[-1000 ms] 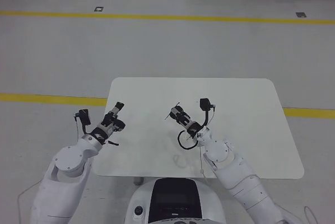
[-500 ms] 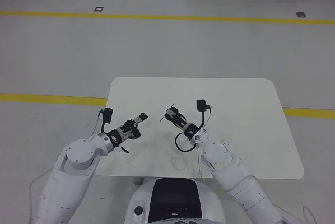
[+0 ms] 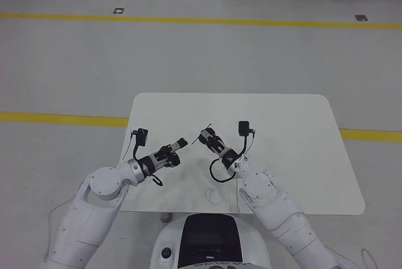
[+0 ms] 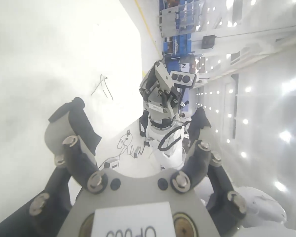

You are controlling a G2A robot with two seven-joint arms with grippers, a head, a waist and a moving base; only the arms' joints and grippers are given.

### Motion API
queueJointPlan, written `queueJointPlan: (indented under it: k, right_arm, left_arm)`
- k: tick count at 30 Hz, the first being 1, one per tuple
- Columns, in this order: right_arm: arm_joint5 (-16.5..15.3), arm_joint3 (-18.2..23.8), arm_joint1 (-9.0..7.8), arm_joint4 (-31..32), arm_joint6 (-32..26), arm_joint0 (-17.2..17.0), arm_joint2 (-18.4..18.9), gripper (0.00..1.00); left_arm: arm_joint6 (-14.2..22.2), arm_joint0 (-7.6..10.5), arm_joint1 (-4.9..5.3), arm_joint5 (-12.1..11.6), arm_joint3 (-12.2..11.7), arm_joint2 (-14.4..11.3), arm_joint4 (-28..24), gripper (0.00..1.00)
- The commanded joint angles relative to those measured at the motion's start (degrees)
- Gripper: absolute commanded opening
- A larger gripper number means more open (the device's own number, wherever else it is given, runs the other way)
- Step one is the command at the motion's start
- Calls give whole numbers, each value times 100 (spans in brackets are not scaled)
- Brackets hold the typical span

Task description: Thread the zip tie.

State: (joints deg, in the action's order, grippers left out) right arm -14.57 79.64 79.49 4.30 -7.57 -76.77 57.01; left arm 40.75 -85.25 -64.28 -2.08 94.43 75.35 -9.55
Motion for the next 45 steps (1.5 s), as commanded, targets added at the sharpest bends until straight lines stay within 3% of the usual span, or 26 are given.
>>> queueJointPlan:
  k: [1,3,13,20,23,24,31,34,45]
  right_arm:
    - [-13,-49,19,-189,-33,2,-16,0]
    - [-42,-76,30,-242,-39,32,-21,0]
    - [17,-73,36,-184,17,8,-33,0]
    - [-227,-281,105,-499,104,-14,-134,0]
    - [-280,-385,142,-528,152,37,-206,0]
    - [-309,-402,151,-500,200,51,-218,0]
    - [-330,-404,152,-465,230,57,-220,0]
    - [-260,-364,159,-436,212,23,-243,0]
    - [-225,-470,206,-537,133,88,-304,0]
  left_arm:
    - [63,133,-31,-314,-292,-158,-232,100]
    - [125,265,-42,-499,-507,-250,-234,100]
    - [49,270,-60,-499,-574,-318,-418,100]
    - [368,462,-119,-1148,-1220,-555,-1199,100]
    - [132,617,-160,-1248,-1423,-697,-1214,100]
    - [96,654,-174,-1341,-1443,-734,-1272,100]
    - [96,654,-174,-1341,-1443,-734,-1272,100]
    - [-118,646,-176,-1308,-1393,-775,-1120,100]
    - [74,711,-166,-1495,-1363,-811,-1296,100]
